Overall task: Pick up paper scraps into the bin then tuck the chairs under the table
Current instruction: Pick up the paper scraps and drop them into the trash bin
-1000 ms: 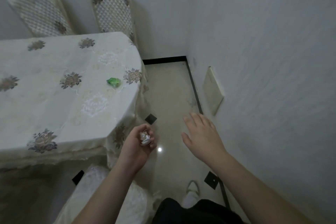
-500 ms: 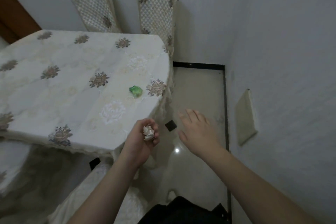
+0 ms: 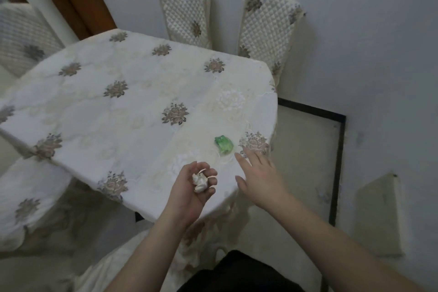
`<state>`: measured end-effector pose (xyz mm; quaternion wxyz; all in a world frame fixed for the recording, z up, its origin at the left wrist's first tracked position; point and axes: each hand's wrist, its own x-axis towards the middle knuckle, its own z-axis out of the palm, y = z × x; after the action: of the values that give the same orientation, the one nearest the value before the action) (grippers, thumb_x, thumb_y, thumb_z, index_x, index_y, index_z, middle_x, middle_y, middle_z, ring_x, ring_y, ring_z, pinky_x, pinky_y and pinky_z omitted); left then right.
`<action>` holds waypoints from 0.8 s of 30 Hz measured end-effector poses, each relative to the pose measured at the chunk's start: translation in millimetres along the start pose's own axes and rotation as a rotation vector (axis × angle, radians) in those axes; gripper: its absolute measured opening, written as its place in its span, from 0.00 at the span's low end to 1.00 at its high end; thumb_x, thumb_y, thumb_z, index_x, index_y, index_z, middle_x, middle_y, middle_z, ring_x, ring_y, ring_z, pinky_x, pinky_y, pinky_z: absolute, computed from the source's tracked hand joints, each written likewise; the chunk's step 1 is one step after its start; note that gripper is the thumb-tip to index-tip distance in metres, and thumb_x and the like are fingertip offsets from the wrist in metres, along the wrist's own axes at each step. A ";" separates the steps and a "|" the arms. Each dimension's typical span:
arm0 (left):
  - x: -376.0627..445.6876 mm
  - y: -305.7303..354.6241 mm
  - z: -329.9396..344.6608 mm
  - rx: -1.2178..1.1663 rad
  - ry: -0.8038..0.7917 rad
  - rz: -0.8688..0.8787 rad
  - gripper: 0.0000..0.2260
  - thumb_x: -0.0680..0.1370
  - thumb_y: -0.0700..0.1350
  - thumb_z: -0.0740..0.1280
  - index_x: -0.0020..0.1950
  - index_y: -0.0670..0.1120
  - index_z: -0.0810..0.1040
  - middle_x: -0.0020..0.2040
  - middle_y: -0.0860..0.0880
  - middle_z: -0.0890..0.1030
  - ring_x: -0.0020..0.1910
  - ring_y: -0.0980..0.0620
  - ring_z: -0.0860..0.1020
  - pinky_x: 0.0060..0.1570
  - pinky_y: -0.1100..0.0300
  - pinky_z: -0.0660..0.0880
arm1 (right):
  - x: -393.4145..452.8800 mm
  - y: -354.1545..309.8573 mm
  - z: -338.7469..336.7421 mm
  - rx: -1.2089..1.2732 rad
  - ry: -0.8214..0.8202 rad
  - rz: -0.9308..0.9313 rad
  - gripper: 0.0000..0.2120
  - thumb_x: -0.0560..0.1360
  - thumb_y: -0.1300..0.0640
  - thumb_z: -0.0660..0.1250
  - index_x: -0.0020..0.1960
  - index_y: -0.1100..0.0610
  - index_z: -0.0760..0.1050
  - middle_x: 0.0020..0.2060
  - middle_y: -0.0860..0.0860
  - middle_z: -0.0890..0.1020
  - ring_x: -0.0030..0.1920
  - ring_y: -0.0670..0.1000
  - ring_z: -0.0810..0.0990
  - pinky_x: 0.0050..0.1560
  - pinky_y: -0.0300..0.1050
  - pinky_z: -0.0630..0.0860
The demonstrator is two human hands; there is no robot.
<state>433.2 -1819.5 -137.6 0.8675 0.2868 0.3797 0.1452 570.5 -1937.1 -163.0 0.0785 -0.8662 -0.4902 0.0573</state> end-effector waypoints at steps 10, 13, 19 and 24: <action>62.4 42.2 -16.6 -0.092 0.107 0.005 0.06 0.69 0.48 0.65 0.40 0.46 0.74 0.38 0.48 0.73 0.32 0.51 0.72 0.30 0.63 0.69 | 99.5 -3.0 31.4 -0.002 0.025 -0.133 0.30 0.64 0.50 0.73 0.64 0.55 0.74 0.58 0.54 0.79 0.56 0.56 0.79 0.54 0.51 0.76; 77.1 48.1 -10.3 -0.102 0.171 0.013 0.06 0.67 0.48 0.66 0.39 0.46 0.75 0.38 0.47 0.74 0.32 0.51 0.72 0.30 0.63 0.70 | 125.4 8.6 46.8 0.001 -0.030 -0.186 0.29 0.67 0.51 0.70 0.66 0.55 0.72 0.61 0.55 0.78 0.59 0.56 0.77 0.57 0.52 0.74; 92.8 49.1 12.9 -0.114 0.282 0.011 0.06 0.66 0.46 0.68 0.39 0.45 0.76 0.37 0.46 0.78 0.31 0.51 0.73 0.29 0.62 0.71 | 170.9 27.0 66.3 -0.054 -0.297 -0.276 0.35 0.77 0.42 0.58 0.78 0.49 0.45 0.77 0.52 0.52 0.75 0.56 0.51 0.72 0.62 0.49; 101.4 48.7 15.5 -0.184 0.379 0.047 0.03 0.71 0.43 0.66 0.39 0.45 0.76 0.37 0.46 0.78 0.31 0.50 0.73 0.28 0.63 0.72 | 190.4 28.3 91.7 -0.100 -0.399 -0.365 0.34 0.75 0.36 0.50 0.76 0.50 0.55 0.76 0.55 0.58 0.74 0.60 0.58 0.68 0.69 0.54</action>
<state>511.0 -1739.2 -157.8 0.7996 0.1826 0.5142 0.2509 675.8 -1780.8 -262.7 -0.0534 -0.7380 -0.6460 0.1875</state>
